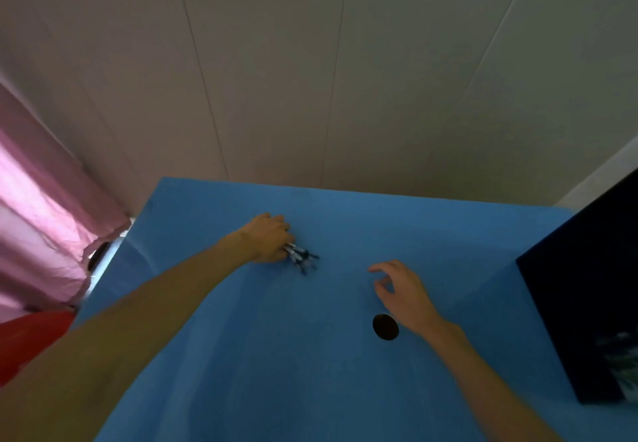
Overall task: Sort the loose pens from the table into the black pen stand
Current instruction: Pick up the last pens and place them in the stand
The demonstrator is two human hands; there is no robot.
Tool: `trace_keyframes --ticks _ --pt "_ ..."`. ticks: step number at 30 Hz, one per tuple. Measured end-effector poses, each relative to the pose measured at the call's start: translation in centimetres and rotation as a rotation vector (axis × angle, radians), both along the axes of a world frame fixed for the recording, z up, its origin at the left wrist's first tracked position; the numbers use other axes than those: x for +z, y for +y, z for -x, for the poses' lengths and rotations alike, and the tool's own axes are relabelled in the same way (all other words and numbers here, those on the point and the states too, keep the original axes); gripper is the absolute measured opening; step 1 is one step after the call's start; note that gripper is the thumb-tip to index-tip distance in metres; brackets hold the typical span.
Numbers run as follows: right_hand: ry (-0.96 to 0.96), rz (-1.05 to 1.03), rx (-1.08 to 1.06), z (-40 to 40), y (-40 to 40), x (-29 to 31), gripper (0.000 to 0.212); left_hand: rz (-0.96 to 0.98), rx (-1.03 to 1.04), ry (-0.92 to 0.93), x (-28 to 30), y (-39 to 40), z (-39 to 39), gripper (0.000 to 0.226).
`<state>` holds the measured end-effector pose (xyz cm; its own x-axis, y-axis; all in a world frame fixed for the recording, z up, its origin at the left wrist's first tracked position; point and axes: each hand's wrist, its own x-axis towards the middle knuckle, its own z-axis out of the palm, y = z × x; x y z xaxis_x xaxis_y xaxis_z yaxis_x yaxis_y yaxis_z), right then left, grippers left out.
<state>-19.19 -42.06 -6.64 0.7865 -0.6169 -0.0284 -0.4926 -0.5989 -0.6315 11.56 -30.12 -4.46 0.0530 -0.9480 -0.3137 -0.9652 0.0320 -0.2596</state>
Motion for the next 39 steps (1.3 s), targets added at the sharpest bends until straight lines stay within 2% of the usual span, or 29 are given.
trace_keyframes --ticks 3,6,8,10,12,14,17,20,26,32,34,37,39 --pt "-0.008 0.001 0.011 -0.5 0.6 -0.2 0.024 0.181 0.225 0.184 -1.4 2.6 0.1 0.025" --pt "-0.027 0.005 0.019 -1.6 1.5 -0.4 0.024 0.482 0.488 0.442 -3.0 4.4 1.0 0.032" --pt "-0.035 -0.004 0.021 -2.5 2.2 -0.5 0.024 0.693 0.675 0.743 -3.5 5.0 1.7 0.032" --pt "-0.056 -0.005 0.029 -3.5 3.0 -0.7 0.024 0.844 0.849 1.100 -3.2 5.2 2.8 0.022" --pt "-0.087 -0.007 0.045 -4.4 3.6 -0.8 0.023 0.984 0.965 1.286 -2.7 5.3 3.5 0.010" --pt "-0.102 0.005 0.057 -5.5 4.0 -0.8 0.023 1.098 1.039 1.299 -2.5 5.4 3.8 0.012" --pt "-0.126 0.067 0.065 -7.2 4.4 -0.4 0.024 1.267 1.151 1.290 -2.7 5.6 4.1 0.037" --pt "-0.165 0.140 0.057 -8.8 5.0 0.2 0.024 1.403 1.191 1.248 -2.8 5.9 4.5 0.043" --pt "-0.177 0.176 0.080 -9.6 6.3 0.4 0.023 1.389 1.186 1.257 -4.8 7.2 5.1 0.032" --pt "-0.164 0.175 0.065 -8.3 6.6 0.4 0.022 1.513 1.044 1.167 -2.3 7.4 5.3 0.053" --pt "-0.163 0.179 0.053 -8.0 6.6 0.4 0.022 1.553 1.028 1.101 -1.3 6.9 5.4 0.047" --pt "-0.165 0.173 0.049 -7.6 6.8 0.2 0.021 1.573 1.084 1.120 -1.1 6.2 5.0 0.030" --pt "-0.164 0.174 0.052 -7.3 6.9 0.1 0.020 1.529 1.130 1.141 -1.7 6.0 5.0 0.036"
